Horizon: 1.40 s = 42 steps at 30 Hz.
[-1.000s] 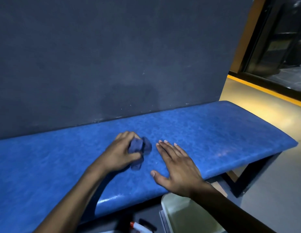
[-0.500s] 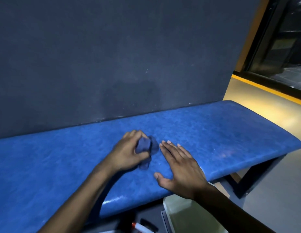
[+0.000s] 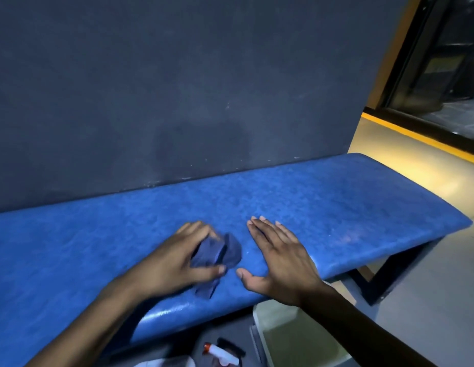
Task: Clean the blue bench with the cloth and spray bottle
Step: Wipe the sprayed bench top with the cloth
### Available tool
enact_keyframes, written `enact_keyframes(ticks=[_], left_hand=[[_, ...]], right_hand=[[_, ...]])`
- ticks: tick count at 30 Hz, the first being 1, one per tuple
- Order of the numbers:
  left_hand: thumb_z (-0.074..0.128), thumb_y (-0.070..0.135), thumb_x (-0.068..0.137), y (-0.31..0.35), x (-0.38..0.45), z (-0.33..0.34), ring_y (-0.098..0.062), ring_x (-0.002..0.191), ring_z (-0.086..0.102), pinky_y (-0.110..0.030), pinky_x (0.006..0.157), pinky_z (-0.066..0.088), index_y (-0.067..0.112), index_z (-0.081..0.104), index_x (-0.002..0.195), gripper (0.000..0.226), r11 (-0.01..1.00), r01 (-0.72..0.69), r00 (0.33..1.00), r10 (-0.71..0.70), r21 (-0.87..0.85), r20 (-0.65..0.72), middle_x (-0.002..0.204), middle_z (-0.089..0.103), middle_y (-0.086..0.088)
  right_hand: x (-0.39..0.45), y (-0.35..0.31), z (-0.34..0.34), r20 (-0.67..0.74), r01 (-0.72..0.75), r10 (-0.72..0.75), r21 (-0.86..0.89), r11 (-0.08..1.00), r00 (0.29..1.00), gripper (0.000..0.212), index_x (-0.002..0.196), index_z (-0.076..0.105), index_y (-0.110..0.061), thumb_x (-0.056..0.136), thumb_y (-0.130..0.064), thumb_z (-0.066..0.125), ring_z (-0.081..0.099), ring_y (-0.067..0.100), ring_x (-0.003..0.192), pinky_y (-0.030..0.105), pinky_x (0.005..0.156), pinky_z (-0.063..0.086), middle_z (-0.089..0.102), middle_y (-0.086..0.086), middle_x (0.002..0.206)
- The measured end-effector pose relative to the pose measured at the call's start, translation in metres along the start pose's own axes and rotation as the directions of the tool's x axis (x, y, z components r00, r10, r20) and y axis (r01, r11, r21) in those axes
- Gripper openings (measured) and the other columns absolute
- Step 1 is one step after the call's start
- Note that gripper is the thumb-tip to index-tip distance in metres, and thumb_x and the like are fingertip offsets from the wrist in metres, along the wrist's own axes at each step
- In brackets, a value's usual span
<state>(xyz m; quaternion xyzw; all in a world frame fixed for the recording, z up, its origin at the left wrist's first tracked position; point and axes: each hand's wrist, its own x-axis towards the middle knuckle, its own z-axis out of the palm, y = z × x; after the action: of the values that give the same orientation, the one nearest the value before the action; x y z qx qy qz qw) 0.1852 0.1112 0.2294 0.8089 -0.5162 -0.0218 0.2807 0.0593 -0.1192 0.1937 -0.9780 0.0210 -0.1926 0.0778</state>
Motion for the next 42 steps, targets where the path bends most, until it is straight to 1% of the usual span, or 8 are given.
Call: enact_keyframes(ticks=[5,10,14,18,22,27,37,42], left_hand=[[0.070,0.067,0.086,-0.042,-0.058,-0.028,-0.006,0.112,0.063,-0.023,0.092,0.045,0.037,0.062,0.123,0.048,0.993,0.085,0.996,-0.082,0.082,-0.030,0.118,0.064,0.017],[0.072,0.063,0.078,-0.045,-0.020,-0.032,-0.013,0.098,0.073,-0.024,0.079,0.057,0.027,0.057,0.135,0.069,0.929,0.318,0.909,-0.355,-0.191,-0.217,0.112,0.073,0.009],[0.074,0.047,0.081,0.002,0.052,-0.016,-0.021,0.103,0.070,-0.043,0.093,0.055,0.031,0.062,0.118,0.042,0.925,0.237,0.882,-0.332,-0.296,-0.333,0.108,0.073,0.006],[0.073,0.026,0.093,0.051,0.121,0.010,-0.018,0.101,0.066,-0.035,0.085,0.048,0.032,0.060,0.109,0.021,0.947,0.181,0.883,-0.275,-0.265,-0.381,0.107,0.066,0.004],[0.068,0.031,0.097,0.083,0.173,0.061,-0.028,0.111,0.063,-0.041,0.097,0.049,0.025,0.060,0.119,0.024,0.947,0.195,0.899,-0.277,-0.255,-0.340,0.116,0.064,-0.005],[0.058,0.063,0.094,0.108,0.227,0.124,-0.035,0.136,0.051,-0.044,0.110,0.042,0.025,0.050,0.141,0.061,0.899,0.371,0.859,-0.427,-0.231,-0.284,0.144,0.059,-0.009],[0.057,0.082,0.072,0.081,0.174,0.109,-0.011,0.100,0.049,-0.033,0.086,0.045,0.041,0.051,0.110,0.056,0.997,0.060,0.998,-0.058,0.039,-0.034,0.100,0.052,0.018],[0.064,0.062,0.084,0.043,0.227,0.094,-0.028,0.112,0.054,-0.033,0.088,0.038,0.029,0.058,0.114,0.045,0.978,0.201,0.972,-0.192,0.054,-0.132,0.108,0.058,0.000]], right_hand=[[-0.001,0.002,-0.001,0.001,0.005,-0.005,0.029,1.000,1.000,0.099,0.155,0.039,-0.013,0.079,-0.075,0.049,0.025,0.013,0.155,0.040,0.126,0.022,0.036,0.001,0.164],[-0.001,-0.002,-0.007,0.053,0.016,-0.016,0.001,1.000,0.998,0.099,0.158,0.031,-0.013,0.082,-0.075,0.045,0.015,0.013,0.157,0.040,0.128,0.010,0.029,0.002,0.167],[0.001,0.007,-0.019,0.108,0.047,-0.046,-0.005,0.999,0.993,0.101,0.160,0.024,-0.012,0.085,-0.079,0.037,0.006,0.012,0.158,0.046,0.128,0.000,0.019,0.002,0.170],[0.000,0.072,-0.053,0.054,-0.093,0.095,-0.037,0.995,0.994,0.095,0.161,0.022,-0.017,0.089,-0.079,0.028,0.004,0.010,0.158,0.043,0.129,-0.001,0.016,-0.002,0.171],[-0.023,0.156,-0.070,0.119,-0.318,0.337,-0.151,0.936,0.934,0.093,0.162,0.018,-0.021,0.089,-0.079,0.026,0.003,0.011,0.158,0.041,0.129,-0.002,0.013,-0.003,0.171],[-0.035,0.180,-0.052,0.015,-0.344,0.350,-0.150,0.927,0.937,0.094,0.160,0.025,-0.029,0.083,-0.083,0.019,0.011,0.009,0.157,0.039,0.129,0.003,0.023,-0.004,0.169],[-0.039,0.182,-0.052,-0.010,-0.308,0.310,-0.167,0.937,0.951,0.091,0.160,0.023,-0.030,0.086,-0.082,0.023,0.011,0.011,0.157,0.040,0.128,0.009,0.023,-0.003,0.169],[-0.039,0.182,-0.051,-0.006,-0.303,0.306,-0.160,0.939,0.952,0.088,0.160,0.023,-0.035,0.085,-0.082,0.022,0.011,0.011,0.157,0.039,0.128,0.008,0.022,-0.003,0.169]])
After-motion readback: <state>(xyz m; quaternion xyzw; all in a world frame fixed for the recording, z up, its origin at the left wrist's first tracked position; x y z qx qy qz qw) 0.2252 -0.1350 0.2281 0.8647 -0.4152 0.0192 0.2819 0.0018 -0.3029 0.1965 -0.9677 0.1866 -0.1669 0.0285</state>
